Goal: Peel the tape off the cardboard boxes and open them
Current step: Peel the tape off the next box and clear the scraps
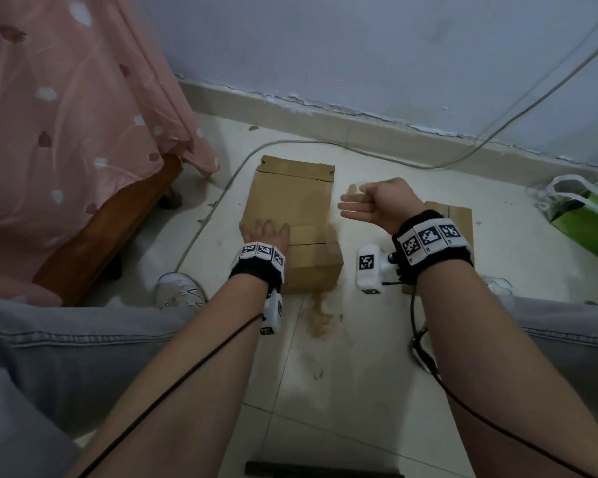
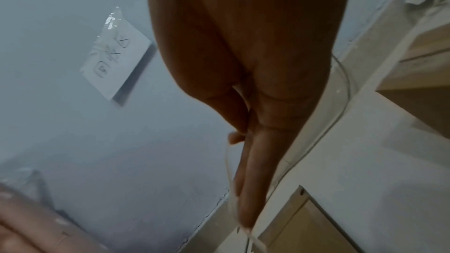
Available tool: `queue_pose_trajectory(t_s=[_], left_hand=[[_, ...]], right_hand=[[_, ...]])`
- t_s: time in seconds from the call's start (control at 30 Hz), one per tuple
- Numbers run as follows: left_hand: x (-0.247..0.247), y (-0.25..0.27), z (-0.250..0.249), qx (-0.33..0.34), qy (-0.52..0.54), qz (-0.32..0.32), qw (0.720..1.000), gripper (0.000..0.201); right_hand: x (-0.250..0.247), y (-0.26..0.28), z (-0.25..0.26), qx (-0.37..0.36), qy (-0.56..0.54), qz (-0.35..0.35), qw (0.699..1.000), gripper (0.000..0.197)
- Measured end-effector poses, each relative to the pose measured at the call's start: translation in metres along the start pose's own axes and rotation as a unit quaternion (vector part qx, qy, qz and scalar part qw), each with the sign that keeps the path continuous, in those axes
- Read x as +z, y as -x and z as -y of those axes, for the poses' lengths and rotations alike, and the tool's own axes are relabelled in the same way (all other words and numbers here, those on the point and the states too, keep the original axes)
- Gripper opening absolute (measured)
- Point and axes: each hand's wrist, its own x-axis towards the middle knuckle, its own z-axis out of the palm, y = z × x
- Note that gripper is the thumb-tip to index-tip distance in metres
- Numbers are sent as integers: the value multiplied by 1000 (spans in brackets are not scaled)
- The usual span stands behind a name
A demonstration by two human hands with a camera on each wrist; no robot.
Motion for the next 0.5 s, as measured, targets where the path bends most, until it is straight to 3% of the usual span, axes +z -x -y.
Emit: queue_pose_trajectory(t_s=[0.17, 0.4, 0.5], left_hand=[[-8, -13, -36, 51, 49, -1, 997, 129], [9, -12, -37, 29, 81, 4, 996, 116], [4, -11, -34, 21, 82, -4, 996, 106]], right_hand=[[2, 4, 8, 20, 35, 25, 999, 20], [-5, 2, 2, 15, 27, 20, 999, 17], [-14, -6, -1, 16, 13, -30, 999, 18]])
